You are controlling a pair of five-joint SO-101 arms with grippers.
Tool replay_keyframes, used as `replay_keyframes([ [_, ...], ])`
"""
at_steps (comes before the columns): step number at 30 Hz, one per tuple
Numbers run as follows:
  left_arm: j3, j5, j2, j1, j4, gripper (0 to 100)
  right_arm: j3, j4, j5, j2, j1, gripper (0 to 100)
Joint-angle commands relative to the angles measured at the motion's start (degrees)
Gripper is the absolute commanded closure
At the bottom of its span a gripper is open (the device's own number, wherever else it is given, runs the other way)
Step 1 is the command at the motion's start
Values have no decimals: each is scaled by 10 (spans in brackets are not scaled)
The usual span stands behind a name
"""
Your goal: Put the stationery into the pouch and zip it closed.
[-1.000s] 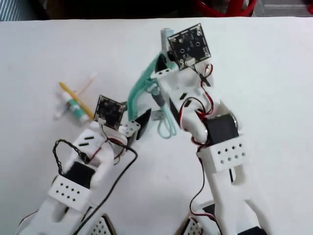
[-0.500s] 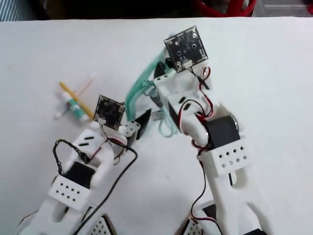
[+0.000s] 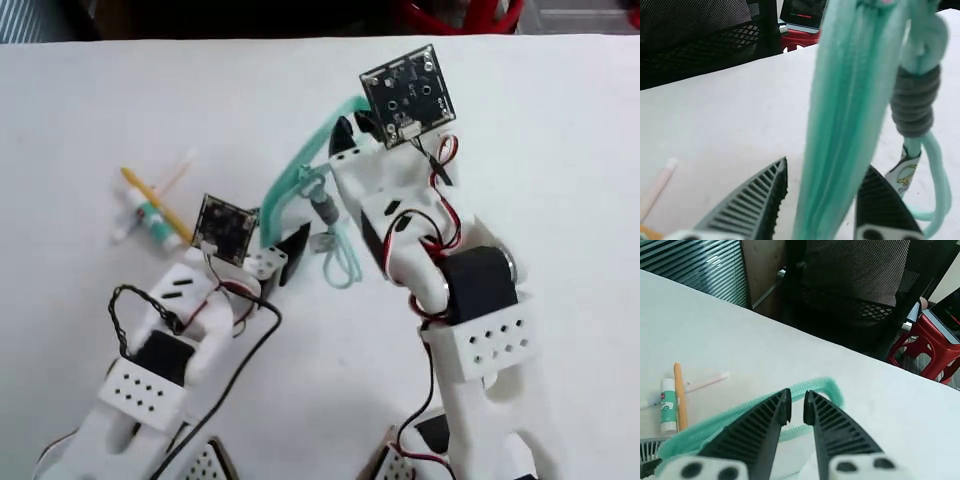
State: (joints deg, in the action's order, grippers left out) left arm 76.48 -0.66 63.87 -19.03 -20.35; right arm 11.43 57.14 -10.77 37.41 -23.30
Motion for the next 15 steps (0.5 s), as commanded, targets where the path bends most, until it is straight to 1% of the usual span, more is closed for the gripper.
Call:
replay_keyframes([
  [1,-2,4,7,4,14,786,-29,5,1,15,8,950],
  [7,-2,4,10,4,14,786,-28,7,3,36,18,950],
  [11,-2,4,10,4,14,786,-27,2,3,119,12,950],
  [15,-2,4,9,5,14,786,-29,-12,4,217,-21,947],
])
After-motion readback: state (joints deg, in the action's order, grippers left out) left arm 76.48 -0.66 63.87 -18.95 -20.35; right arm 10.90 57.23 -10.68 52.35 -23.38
